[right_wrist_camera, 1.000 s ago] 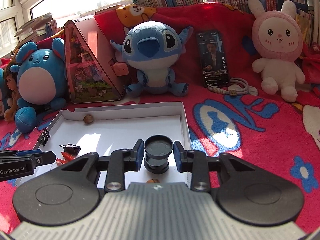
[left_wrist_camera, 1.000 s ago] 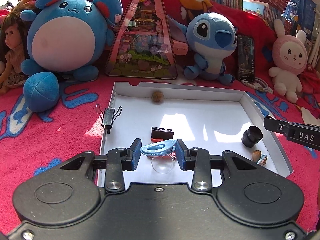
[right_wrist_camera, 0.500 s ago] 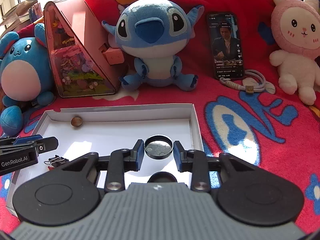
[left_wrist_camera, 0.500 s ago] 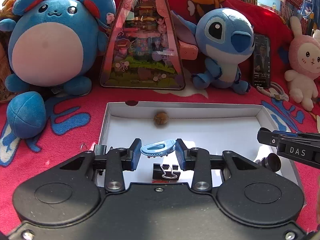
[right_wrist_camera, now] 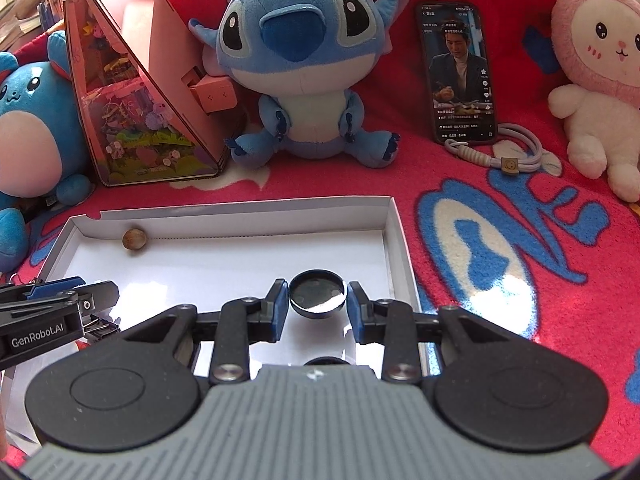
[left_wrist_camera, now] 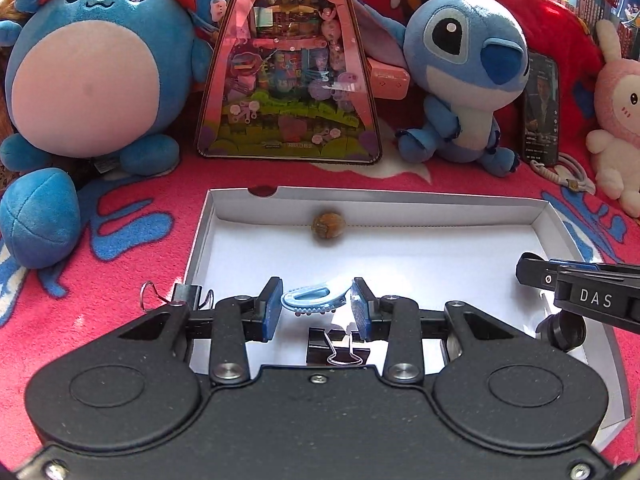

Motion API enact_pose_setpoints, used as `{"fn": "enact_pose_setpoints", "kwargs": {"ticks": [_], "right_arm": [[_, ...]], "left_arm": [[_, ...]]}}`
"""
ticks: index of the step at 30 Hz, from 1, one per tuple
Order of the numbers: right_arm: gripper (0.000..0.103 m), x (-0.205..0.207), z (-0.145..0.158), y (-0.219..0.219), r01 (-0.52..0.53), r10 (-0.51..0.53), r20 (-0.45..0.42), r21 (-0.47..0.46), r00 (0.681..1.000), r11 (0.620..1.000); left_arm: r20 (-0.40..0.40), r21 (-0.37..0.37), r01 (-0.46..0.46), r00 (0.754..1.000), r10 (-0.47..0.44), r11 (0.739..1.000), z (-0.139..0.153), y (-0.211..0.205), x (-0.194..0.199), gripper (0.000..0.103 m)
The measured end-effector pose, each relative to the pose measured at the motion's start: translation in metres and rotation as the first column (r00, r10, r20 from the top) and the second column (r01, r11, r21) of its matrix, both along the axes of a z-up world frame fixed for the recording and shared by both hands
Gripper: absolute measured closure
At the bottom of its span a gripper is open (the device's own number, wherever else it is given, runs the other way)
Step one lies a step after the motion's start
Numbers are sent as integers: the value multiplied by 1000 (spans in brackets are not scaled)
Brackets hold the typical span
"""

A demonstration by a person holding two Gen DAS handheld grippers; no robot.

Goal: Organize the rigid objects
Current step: 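Carry the black lid and blue hair clip over the tray with both tools, then lower the black lid into the tray and open the right tool while the left tool releases the clip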

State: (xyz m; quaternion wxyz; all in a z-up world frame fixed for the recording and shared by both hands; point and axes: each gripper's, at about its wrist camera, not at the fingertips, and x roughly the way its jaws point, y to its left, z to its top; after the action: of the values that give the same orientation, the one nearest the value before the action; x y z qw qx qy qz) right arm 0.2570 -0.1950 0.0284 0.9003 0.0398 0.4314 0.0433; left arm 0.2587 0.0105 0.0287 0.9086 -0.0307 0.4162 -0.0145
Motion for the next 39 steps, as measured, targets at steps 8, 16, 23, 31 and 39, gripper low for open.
{"fn": "enact_pose_setpoints", "kwargs": {"ticks": [8,16,23,31,39], "right_arm": [[65,2,-3,2,-1,1,-8,-10,1000,1000],[65,2,-7,2,2,-2,-17,-13,1000,1000],[63,2,-9,2,0,0,-14,-19,1000,1000],[63,1,-8,2,-3,3,-9,-27,1000,1000],[49,-1,-8,3,-6,6,-1,-33,1000,999]], "left_arm": [[3,0,8,1000,-8,1000,-2,-2,0,68],[-3,-2,14,1000,-14,1000,-5,-5,0,68],[2,6,15,1000,-15,1000,-6,-6,-1,68],[14,16,15,1000,-16,1000,-6,-7,-2,68],[21,15,11,1000,-11,1000,-6,-6,-4,61]]}}
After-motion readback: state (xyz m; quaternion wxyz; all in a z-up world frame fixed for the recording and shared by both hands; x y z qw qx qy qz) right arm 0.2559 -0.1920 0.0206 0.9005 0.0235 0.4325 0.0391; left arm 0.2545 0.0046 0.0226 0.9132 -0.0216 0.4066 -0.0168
